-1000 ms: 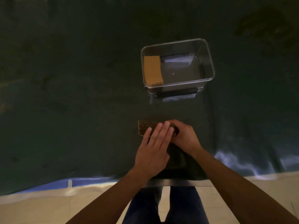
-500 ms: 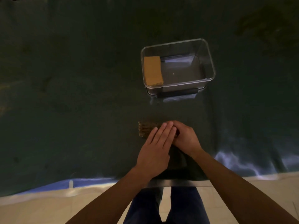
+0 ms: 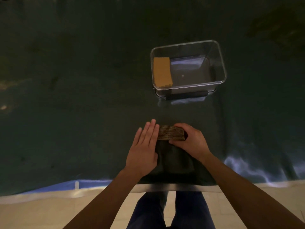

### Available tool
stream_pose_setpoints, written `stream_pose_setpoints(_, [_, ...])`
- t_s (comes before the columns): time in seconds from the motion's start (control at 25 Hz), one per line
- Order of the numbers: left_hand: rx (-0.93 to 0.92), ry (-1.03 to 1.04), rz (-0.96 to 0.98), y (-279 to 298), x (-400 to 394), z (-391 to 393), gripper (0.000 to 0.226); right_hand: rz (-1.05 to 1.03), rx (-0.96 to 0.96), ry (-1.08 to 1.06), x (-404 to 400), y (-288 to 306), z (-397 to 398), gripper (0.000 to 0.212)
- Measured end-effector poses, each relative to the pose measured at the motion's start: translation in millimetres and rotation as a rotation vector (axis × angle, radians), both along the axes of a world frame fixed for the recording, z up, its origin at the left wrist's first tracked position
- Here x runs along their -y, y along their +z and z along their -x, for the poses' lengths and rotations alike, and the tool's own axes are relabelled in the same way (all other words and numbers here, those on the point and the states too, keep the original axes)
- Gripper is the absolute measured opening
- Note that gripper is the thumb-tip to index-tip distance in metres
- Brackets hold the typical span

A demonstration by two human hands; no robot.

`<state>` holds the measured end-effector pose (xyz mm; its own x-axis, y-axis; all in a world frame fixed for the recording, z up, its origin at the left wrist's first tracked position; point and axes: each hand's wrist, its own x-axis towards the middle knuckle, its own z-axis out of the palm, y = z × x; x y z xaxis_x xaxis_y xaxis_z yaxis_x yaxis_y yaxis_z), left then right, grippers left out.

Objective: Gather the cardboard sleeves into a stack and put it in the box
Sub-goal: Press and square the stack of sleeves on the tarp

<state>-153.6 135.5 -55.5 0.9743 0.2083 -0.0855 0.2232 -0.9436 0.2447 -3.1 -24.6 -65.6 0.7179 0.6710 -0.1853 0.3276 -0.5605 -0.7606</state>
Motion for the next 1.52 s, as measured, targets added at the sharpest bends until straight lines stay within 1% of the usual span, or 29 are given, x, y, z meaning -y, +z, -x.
stream_pose_setpoints(0.04, [0.007, 0.047, 0.043, 0.4, -1.9, 1.4, 0.092, 0.001, -0.007, -0.004, 0.1, -0.6, 1.1, 0.055])
stream_pose_setpoints(0.12, [0.002, 0.111, 0.206, 1.1, 0.5, -1.0, 0.097, 0.006, -0.002, -0.021, -0.6, -0.7, 2.1, 0.057])
stream_pose_setpoints(0.2, [-0.038, 0.062, 0.406, -1.3, 1.6, 1.5, 0.103, 0.013, 0.011, -0.029, -1.8, -1.4, 3.3, 0.057])
stream_pose_setpoints(0.24, [-0.014, 0.039, 0.494, -3.0, -2.6, 4.6, 0.106, 0.014, 0.015, -0.033, -2.3, -1.4, 3.1, 0.057])
stream_pose_setpoints(0.28, [0.048, 0.063, 0.587, -4.2, -8.5, 6.4, 0.106, 0.012, 0.014, -0.036, -1.9, -1.2, 3.1, 0.057])
stream_pose_setpoints(0.32, [0.126, 0.177, 0.741, -6.2, -15.2, 6.5, 0.104, 0.007, 0.009, -0.039, -1.4, -0.9, 3.9, 0.056])
stream_pose_setpoints(0.4, [0.289, 0.625, 1.181, -4.6, -24.7, 0.6, 0.092, 0.004, -0.010, -0.044, -1.0, 0.4, 5.3, 0.056])
stream_pose_setpoints(0.44, [0.368, 0.809, 1.340, -4.4, -21.9, -4.2, 0.082, 0.016, -0.018, -0.046, -1.2, 0.5, 6.3, 0.056])
stream_pose_setpoints(0.48, [0.402, 0.896, 1.439, -4.8, -14.3, -8.7, 0.073, 0.031, -0.022, -0.054, -1.8, 0.4, 6.7, 0.057])
stream_pose_setpoints(0.52, [0.357, 0.876, 1.473, -4.8, -4.1, -11.4, 0.069, 0.043, -0.023, -0.071, -1.8, 0.3, 6.8, 0.058])
stream_pose_setpoints(0.6, [0.246, 0.766, 1.522, -5.5, 13.3, -15.8, 0.072, 0.051, -0.038, -0.117, 0.0, 0.4, 5.9, 0.061])
stream_pose_setpoints(0.64, [0.245, 0.753, 1.555, -5.6, 16.7, -18.4, 0.072, 0.054, -0.043, -0.117, 0.9, 0.6, 5.7, 0.061])
stream_pose_setpoints(0.68, [0.275, 0.786, 1.594, -5.0, 17.6, -20.9, 0.071, 0.060, -0.043, -0.096, 0.8, 0.4, 6.6, 0.061])
stream_pose_setpoints(0.76, [0.363, 0.884, 1.639, -2.5, 16.1, -26.1, 0.071, 0.063, -0.039, -0.069, -0.1, -0.7, 9.8, 0.060])
stream_pose_setpoints(0.8, [0.382, 0.900, 1.638, 1.0, 16.4, -30.4, 0.073, 0.059, -0.042, -0.087, -1.1, -0.5, 10.1, 0.060])
stream_pose_setpoints(0.92, [0.407, 0.897, 1.658, 5.9, 15.5, -33.4, 0.074, 0.061, -0.062, -0.107, -1.6, 0.4, 9.5, 0.059])
stream_pose_setpoints(1.0, [0.472, 0.930, 1.676, 3.3, 12.0, -34.1, 0.069, 0.068, -0.053, -0.098, -1.9, 0.3, 10.7, 0.059])
stream_pose_setpoints(1.04, [0.462, 0.918, 1.659, 1.8, 12.3, -33.4, 0.066, 0.070, -0.043, -0.108, -3.2, 0.2, 11.5, 0.059])
stream_pose_setpoints(1.16, [0.313, 0.752, 1.538, -2.9, 12.2, -24.6, 0.056, 0.060, -0.028, -0.140, -5.0, -1.6, 12.4, 0.061])
stream_pose_setpoints(1.2, [0.249, 0.665, 1.479, -7.0, 6.4, -18.8, 0.060, 0.059, -0.025, -0.134, -4.1, -2.1, 12.1, 0.061])
stream_pose_setpoints(1.28, [0.087, 0.495, 1.312, -13.1, -13.2, -13.1, 0.079, 0.054, -0.020, -0.119, -2.5, -2.7, 10.4, 0.060])
stream_pose_setpoints(1.32, [0.026, 0.466, 1.235, -15.4, -19.6, -12.6, 0.085, 0.054, -0.026, -0.116, -2.8, -2.7, 10.9, 0.060])
stream_pose_setpoints(1.36, [0.008, 0.471, 1.168, -16.1, -20.5, -14.4, 0.086, 0.057, -0.029, -0.122, -3.8, -2.2, 12.0, 0.060])
stream_pose_setpoints(1.44, [0.073, 0.488, 1.069, -12.9, -6.8, -21.7, 0.076, 0.050, -0.038, -0.159, -5.7, -1.8, 14.6, 0.061])
stream_pose_setpoints(1.52, [0.153, 0.497, 1.048, -10.2, 9.3, -26.6, 0.067, 0.026, -0.042, -0.208, -5.4, -0.8, 14.1, 0.064])
